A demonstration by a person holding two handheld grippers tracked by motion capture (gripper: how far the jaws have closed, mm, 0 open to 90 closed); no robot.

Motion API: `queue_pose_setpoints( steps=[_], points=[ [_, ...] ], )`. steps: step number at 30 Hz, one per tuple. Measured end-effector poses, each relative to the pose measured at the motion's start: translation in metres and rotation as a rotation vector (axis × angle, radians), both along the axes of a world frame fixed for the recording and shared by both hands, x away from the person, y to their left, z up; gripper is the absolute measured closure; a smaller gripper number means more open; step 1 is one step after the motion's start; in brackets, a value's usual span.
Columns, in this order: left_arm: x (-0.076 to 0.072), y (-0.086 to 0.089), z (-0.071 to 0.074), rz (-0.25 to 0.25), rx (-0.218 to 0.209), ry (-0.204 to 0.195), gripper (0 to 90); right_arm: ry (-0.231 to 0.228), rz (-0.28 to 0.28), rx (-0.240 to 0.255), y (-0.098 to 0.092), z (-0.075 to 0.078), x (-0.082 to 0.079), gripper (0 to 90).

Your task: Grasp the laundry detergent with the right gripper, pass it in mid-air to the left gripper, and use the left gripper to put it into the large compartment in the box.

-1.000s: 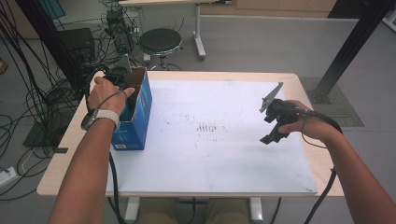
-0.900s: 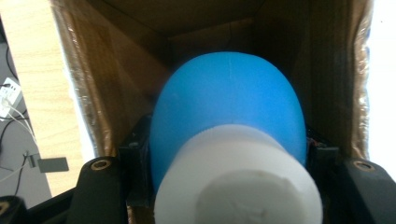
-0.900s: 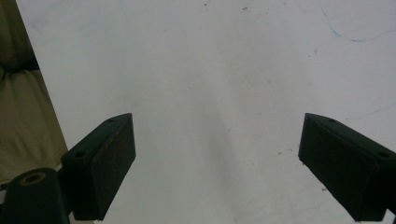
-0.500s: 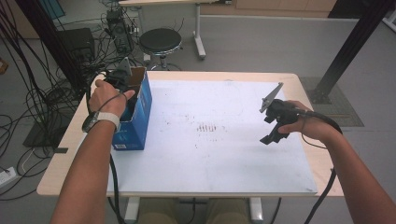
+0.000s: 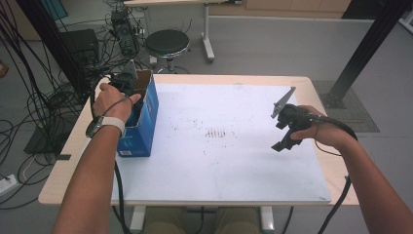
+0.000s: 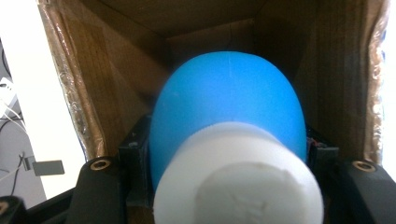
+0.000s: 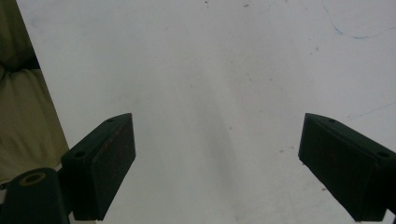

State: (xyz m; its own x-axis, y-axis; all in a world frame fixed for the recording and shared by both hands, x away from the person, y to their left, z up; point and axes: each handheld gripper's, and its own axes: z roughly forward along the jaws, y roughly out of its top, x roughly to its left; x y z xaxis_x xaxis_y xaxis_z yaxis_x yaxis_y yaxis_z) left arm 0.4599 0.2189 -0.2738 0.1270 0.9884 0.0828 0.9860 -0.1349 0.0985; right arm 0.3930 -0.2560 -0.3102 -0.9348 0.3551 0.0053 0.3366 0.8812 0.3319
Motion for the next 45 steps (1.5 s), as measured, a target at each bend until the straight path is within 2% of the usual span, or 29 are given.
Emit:
queue_pose_setpoints(
  steps=[45],
  points=[
    [-0.0006,0.0018,-0.0004,0.002,-0.006,-0.005,37.2,0.000,0.006,-0.003,0.0040,0.0026,0.0001,11.0]
  ],
)
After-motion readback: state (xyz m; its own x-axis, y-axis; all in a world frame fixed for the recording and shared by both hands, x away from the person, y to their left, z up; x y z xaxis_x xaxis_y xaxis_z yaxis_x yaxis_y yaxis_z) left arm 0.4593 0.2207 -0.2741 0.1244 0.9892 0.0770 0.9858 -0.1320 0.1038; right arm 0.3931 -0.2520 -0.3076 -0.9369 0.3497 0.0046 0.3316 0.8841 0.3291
